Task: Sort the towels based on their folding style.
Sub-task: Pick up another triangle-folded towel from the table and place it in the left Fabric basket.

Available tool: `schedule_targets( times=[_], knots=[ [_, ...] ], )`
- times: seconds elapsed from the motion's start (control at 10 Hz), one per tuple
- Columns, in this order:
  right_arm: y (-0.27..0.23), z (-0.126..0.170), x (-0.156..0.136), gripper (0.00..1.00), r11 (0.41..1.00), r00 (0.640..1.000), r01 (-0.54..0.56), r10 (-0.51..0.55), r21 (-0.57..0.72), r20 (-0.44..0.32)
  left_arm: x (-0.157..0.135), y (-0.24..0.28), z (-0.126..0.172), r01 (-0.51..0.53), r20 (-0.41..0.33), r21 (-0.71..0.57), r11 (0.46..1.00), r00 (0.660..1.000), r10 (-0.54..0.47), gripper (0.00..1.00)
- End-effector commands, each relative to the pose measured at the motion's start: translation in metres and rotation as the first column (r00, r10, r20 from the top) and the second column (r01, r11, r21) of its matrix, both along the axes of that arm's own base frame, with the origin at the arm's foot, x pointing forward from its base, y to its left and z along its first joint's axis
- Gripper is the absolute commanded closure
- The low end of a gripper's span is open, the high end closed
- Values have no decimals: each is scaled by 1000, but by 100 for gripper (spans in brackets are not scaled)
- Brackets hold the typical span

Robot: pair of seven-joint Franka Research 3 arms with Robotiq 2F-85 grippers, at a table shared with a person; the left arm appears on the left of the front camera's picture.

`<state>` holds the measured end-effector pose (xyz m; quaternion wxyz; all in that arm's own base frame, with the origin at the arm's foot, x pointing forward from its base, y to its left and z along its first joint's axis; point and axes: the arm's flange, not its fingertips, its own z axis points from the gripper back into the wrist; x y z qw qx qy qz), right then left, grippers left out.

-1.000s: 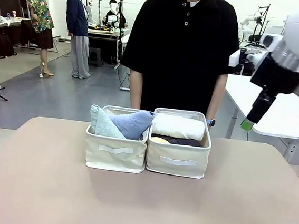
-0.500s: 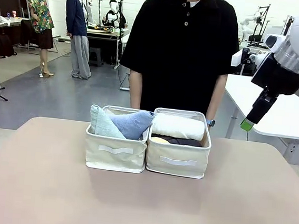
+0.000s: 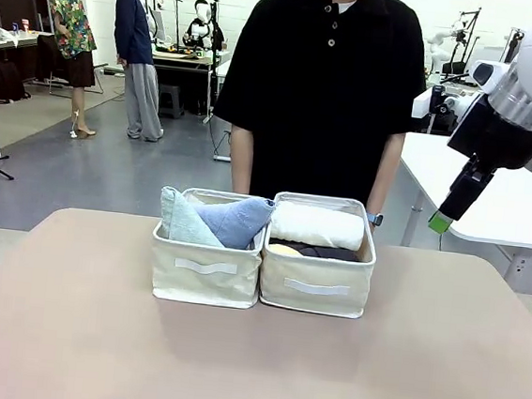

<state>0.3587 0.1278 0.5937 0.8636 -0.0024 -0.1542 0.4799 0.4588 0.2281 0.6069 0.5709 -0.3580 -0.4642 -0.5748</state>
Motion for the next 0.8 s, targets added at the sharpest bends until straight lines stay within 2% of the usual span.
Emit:
schedule_targets(
  times=[0.0, 0.2, 0.3, 0.4, 0.5, 0.7],
  knots=[
    [-50, 36, 1, 0, 990, 995, -103, 102, 99, 24, -3, -1, 2, 0, 7, -13, 1000, 1000, 0, 0],
    [-151, 79, 17, 0, 911, 969, -241, 206, 335, 136, -3, -1, 2, 0, 7, -13, 1000, 1000, 0, 0],
    [-201, 85, 32, 0, 851, 971, -223, 149, 475, 188, -3, -1, 2, 0, 7, -13, 1000, 1000, 0, 0],
    [-250, 79, 41, 0, 739, 950, -304, 190, 602, 247, -3, -1, 2, 0, 7, -13, 1000, 1000, 0, 0],
    [-284, 68, 44, 0, 658, 930, -366, 221, 658, 295, -3, -1, 2, 0, 7, -13, 1000, 1000, 0, 0],
    [-333, 47, 46, 0, 532, 920, -391, 236, 751, 311, -3, -1, 2, 0, 7, -13, 1000, 1000, 0, 0]
  ],
)
